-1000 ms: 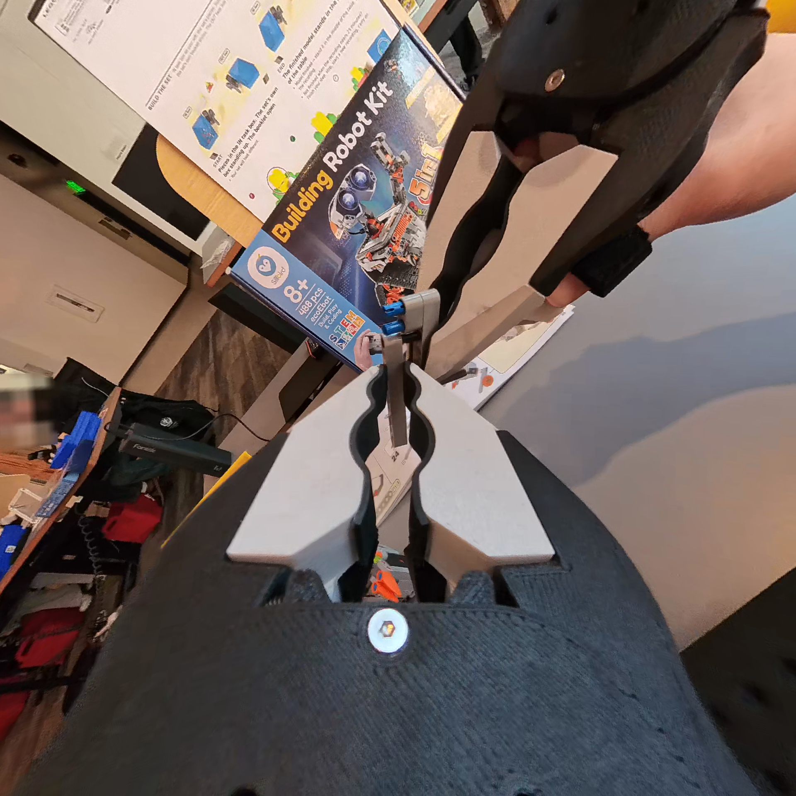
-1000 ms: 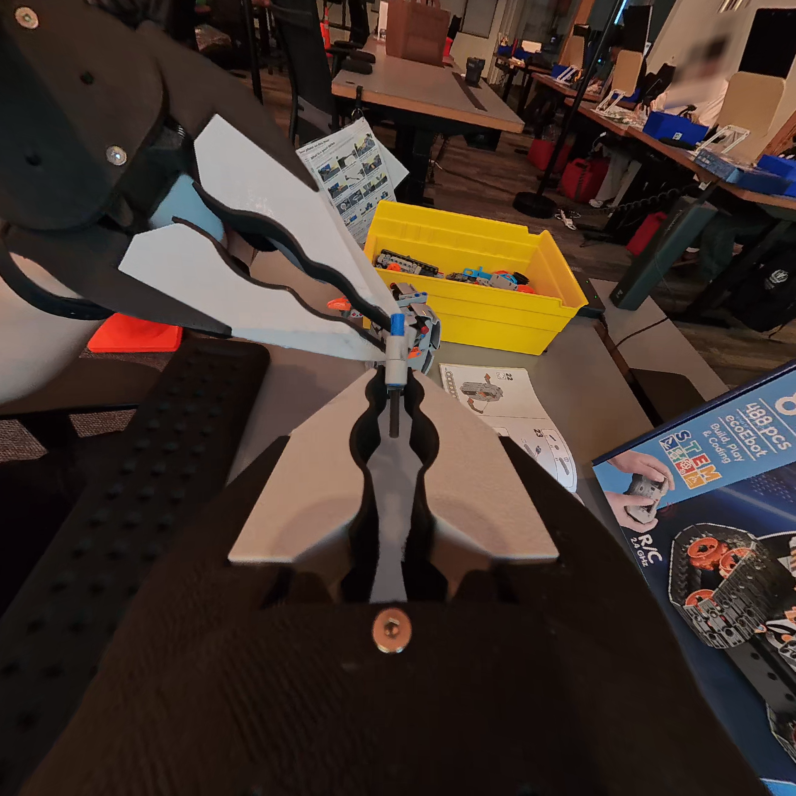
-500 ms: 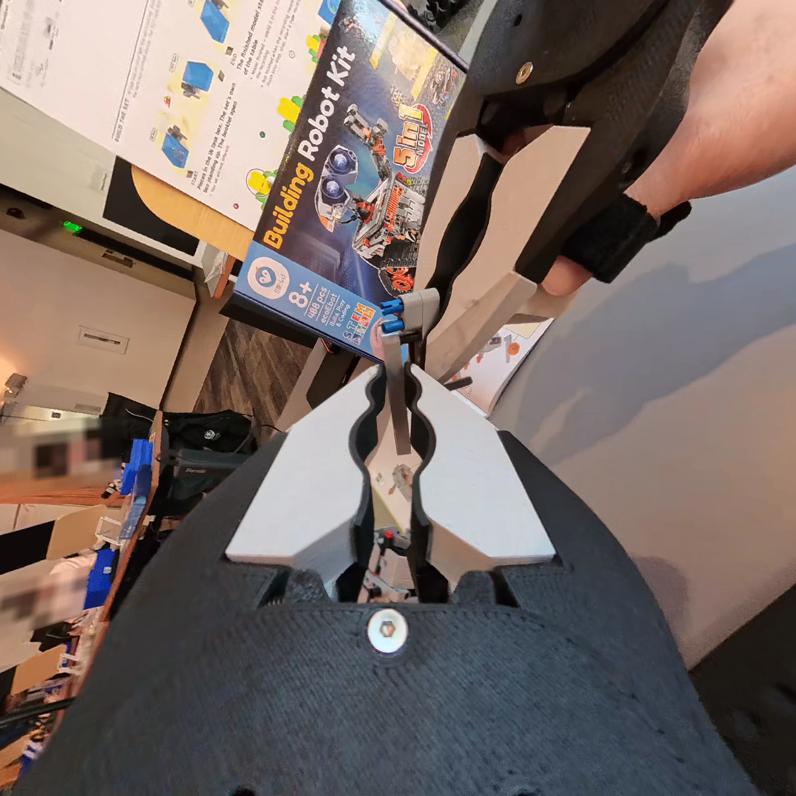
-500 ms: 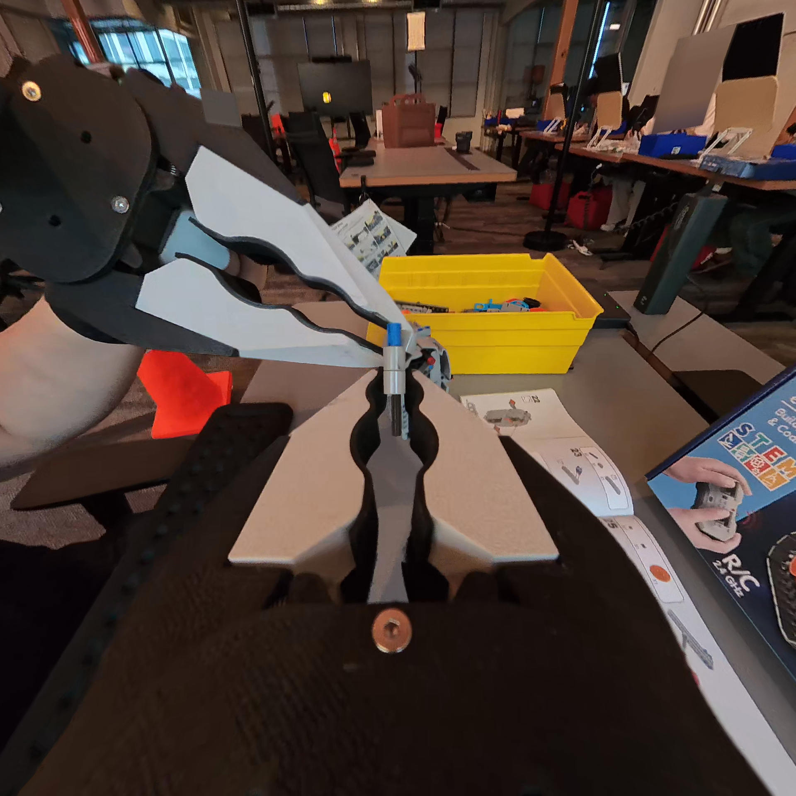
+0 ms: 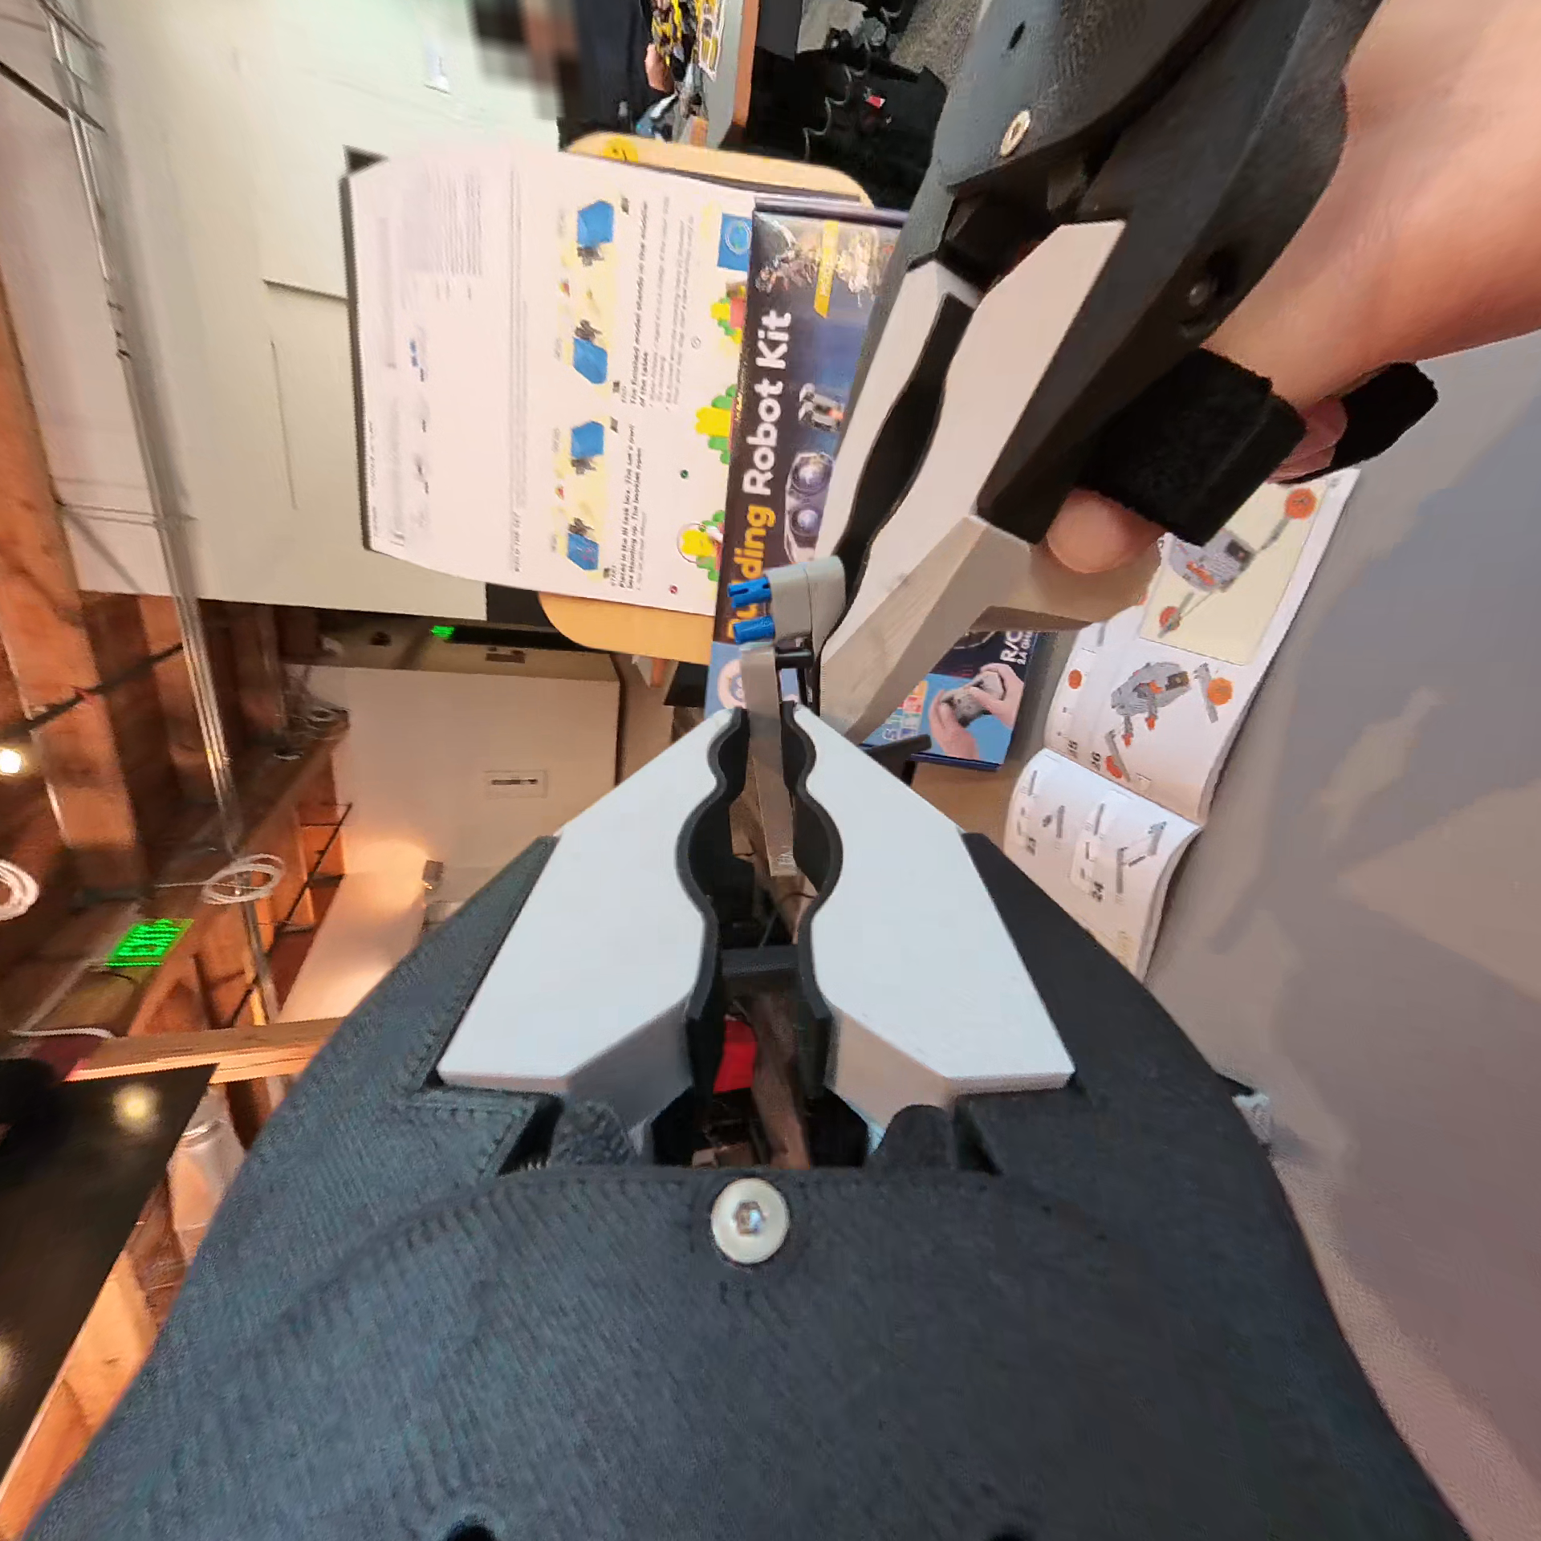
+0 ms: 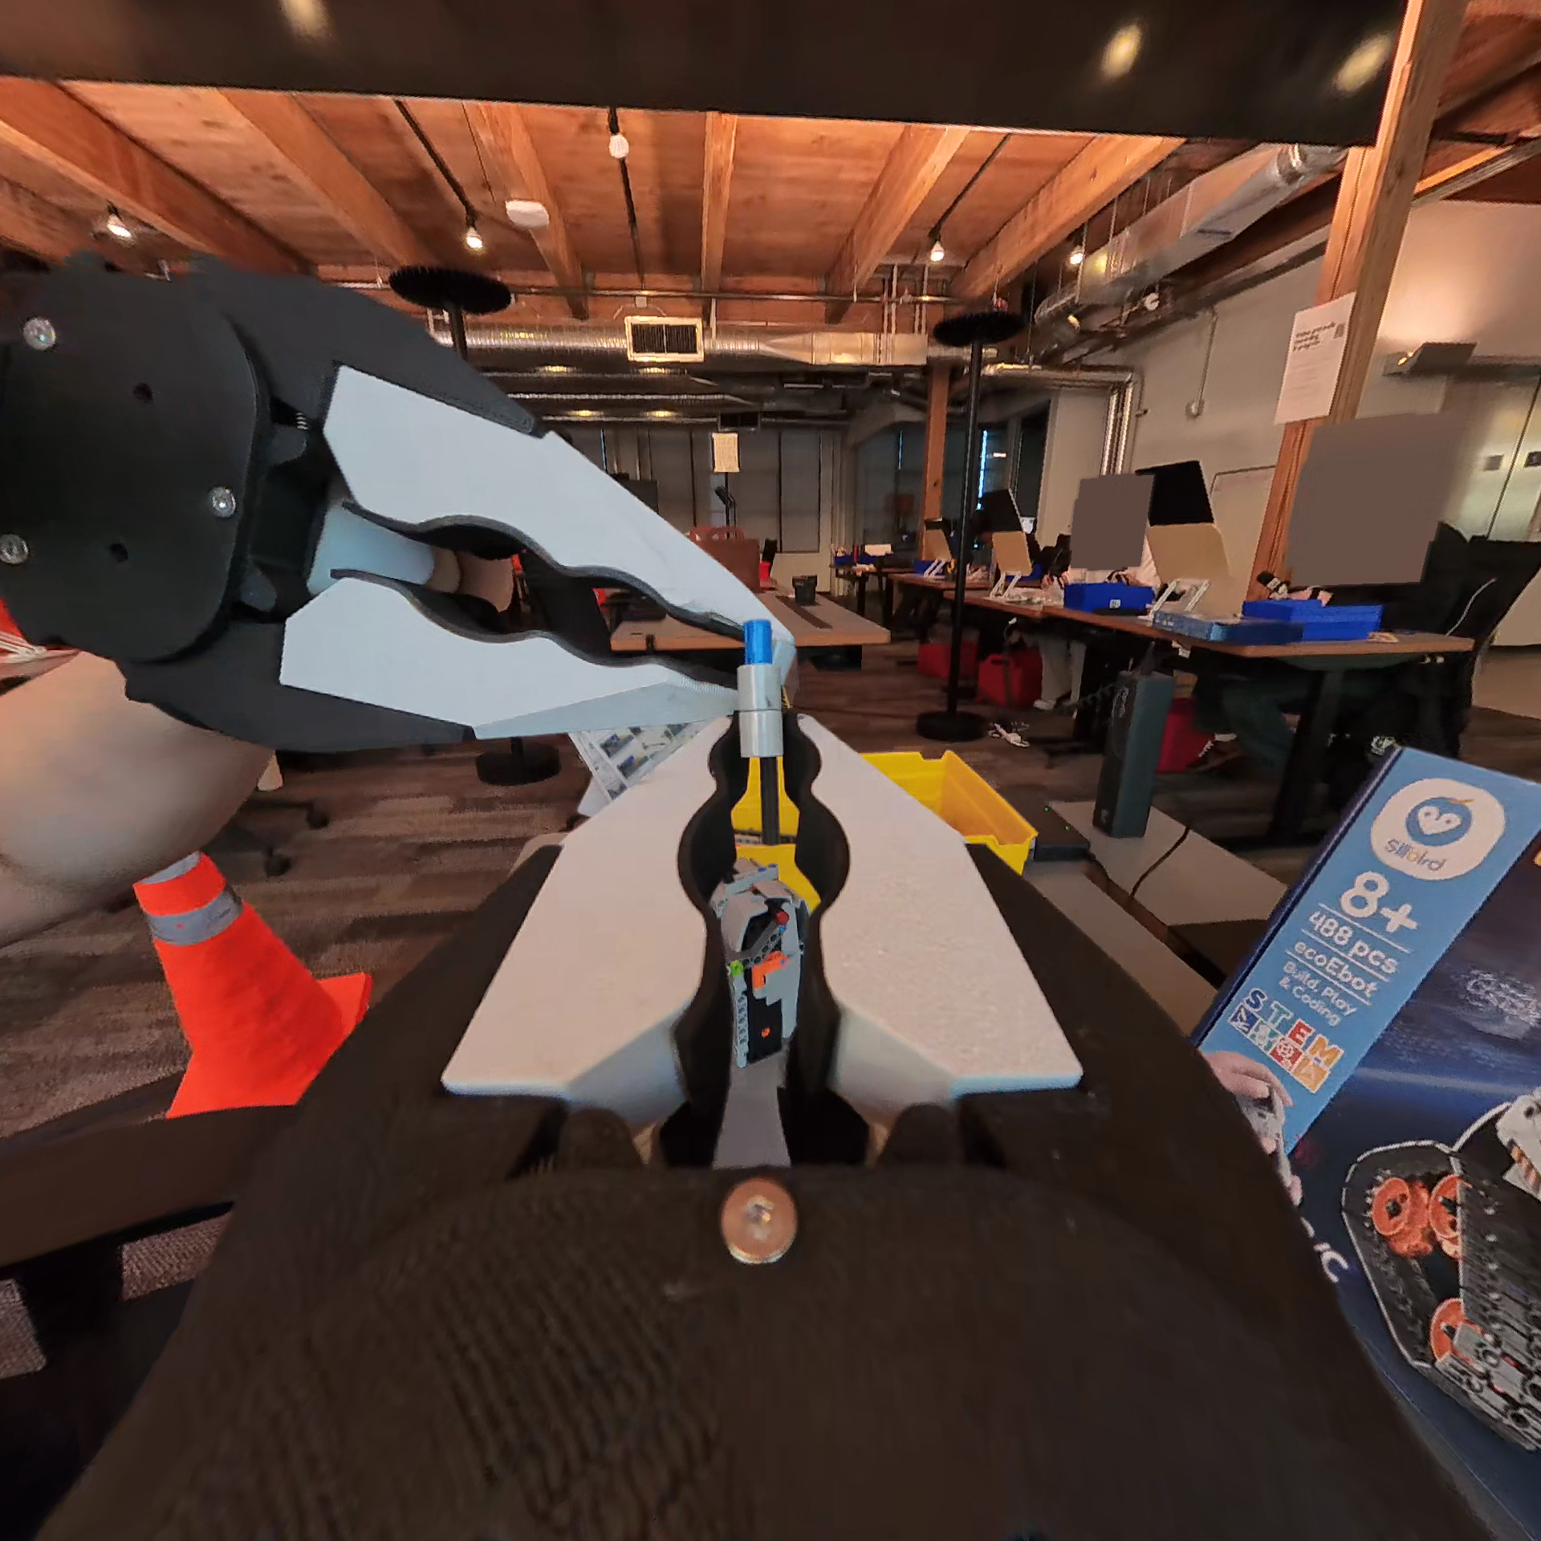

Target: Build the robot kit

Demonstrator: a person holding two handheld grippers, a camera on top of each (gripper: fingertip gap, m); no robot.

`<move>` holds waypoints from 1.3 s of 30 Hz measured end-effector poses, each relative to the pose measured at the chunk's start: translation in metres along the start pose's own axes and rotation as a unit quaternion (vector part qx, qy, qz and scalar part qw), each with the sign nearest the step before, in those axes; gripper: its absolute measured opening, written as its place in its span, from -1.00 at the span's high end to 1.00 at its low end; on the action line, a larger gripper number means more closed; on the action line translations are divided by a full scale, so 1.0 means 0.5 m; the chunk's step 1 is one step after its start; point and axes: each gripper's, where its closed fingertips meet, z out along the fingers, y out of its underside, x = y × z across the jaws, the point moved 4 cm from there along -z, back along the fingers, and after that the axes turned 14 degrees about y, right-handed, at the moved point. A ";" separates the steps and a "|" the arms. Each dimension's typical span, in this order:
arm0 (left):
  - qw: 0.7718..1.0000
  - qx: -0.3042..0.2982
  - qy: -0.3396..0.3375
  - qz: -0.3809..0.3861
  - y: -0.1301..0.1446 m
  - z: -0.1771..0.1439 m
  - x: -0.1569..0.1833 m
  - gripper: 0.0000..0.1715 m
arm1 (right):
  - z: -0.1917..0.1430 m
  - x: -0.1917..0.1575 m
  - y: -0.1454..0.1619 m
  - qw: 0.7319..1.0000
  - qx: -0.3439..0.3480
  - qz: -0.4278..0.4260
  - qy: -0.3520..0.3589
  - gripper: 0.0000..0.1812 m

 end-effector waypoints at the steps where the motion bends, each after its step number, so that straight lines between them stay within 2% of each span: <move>1: 1.000 -0.002 -0.002 0.007 -0.008 -0.003 -0.004 0.93 | -0.004 0.000 -0.008 1.000 0.003 0.002 0.000 0.95; 14: 0.996 -0.036 -0.021 0.080 -0.075 -0.035 -0.040 0.93 | -0.040 0.001 -0.077 0.999 0.048 0.001 0.012 0.94; 18: 0.994 -0.042 -0.019 0.095 -0.085 -0.039 -0.044 0.93 | -0.045 0.001 -0.086 0.999 0.048 -0.001 0.013 0.95; 24: 0.996 -0.046 0.014 0.082 -0.086 -0.042 -0.044 0.93 | -0.047 -0.005 -0.088 0.997 0.042 -0.061 0.035 0.94; 27: 0.994 -0.058 0.022 0.094 -0.087 -0.044 -0.044 0.93 | -0.047 -0.007 -0.089 0.997 0.044 -0.054 0.029 0.94; 33: 0.987 -0.081 -0.025 0.138 -0.099 -0.044 -0.045 0.93 | -0.051 0.001 -0.097 0.998 0.056 -0.001 0.012 0.95; 39: 0.994 -0.038 -0.055 0.089 -0.116 -0.056 -0.055 0.93 | -0.065 -0.003 -0.118 0.994 0.105 -0.019 0.025 0.95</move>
